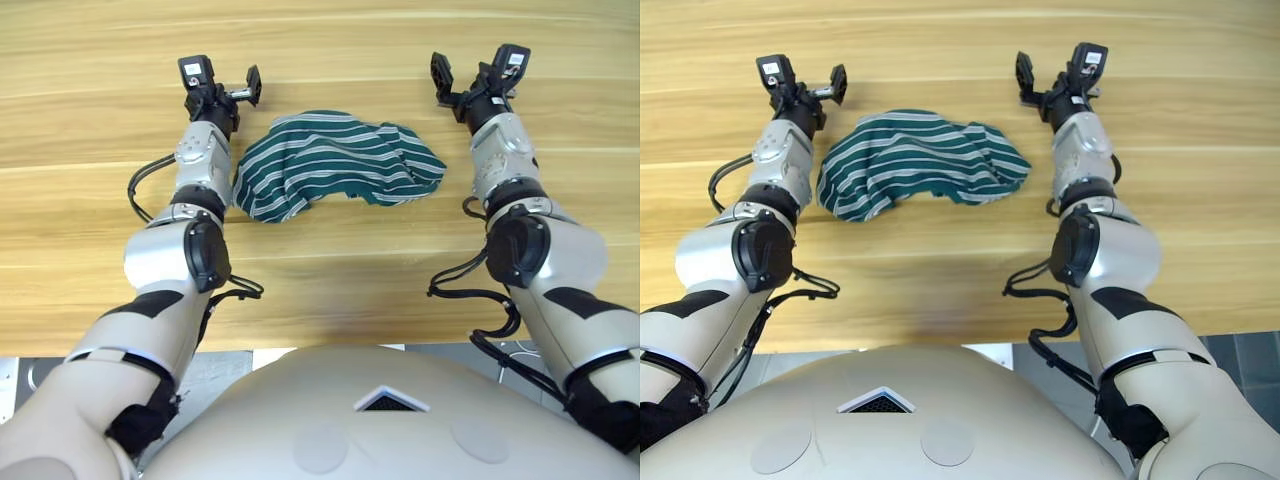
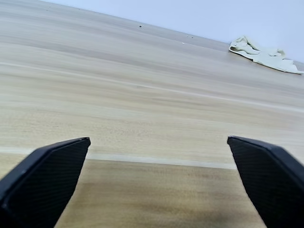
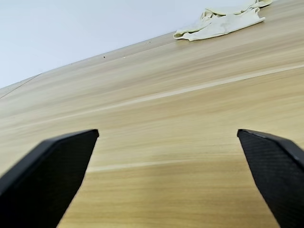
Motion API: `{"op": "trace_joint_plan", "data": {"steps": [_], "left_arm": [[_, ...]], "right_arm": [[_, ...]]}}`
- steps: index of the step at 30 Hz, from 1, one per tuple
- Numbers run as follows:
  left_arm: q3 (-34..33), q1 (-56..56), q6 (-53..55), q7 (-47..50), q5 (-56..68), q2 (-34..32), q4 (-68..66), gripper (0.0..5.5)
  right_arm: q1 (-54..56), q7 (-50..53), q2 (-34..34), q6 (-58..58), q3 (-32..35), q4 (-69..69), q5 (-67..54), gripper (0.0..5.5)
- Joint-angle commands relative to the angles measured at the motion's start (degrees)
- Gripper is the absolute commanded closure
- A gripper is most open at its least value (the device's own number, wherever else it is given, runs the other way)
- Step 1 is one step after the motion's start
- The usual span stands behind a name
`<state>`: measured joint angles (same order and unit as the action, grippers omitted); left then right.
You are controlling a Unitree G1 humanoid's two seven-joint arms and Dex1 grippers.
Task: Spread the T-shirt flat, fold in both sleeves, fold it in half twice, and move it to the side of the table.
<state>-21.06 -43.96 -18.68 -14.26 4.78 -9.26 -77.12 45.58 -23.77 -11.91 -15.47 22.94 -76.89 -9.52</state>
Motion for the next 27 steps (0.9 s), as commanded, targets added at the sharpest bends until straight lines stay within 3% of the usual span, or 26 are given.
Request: {"op": "trace_joint_plan", "data": {"steps": [1, 21, 24, 27], "left_arm": [[0.33, -0.68, -0.53, -0.25, -0.23, 0.07, 0.20, 0.12], [0.01, -0.77, -2.94, -1.40, 0.45, 0.42, 0.47, 0.12], [-1.98, -0.70, -5.96, -7.08, 3.40, 0.93, 1.24, 0.12], [-5.30, -1.56, -7.77, -23.01, 10.05, 0.44, 3.86, 0.12]], "right_arm": [[0.02, 0.29, -0.45, -0.62, -0.33, 0.31, 0.58, 0.10], [-0.54, -0.29, -0.29, -4.65, -1.04, 0.73, 0.96, 0.10], [-1.47, -2.48, -0.29, -9.22, -1.11, 1.69, 0.78, 0.10], [-2.25, -18.59, -0.39, -14.26, -1.43, 5.91, -2.47, 0.10]]}}
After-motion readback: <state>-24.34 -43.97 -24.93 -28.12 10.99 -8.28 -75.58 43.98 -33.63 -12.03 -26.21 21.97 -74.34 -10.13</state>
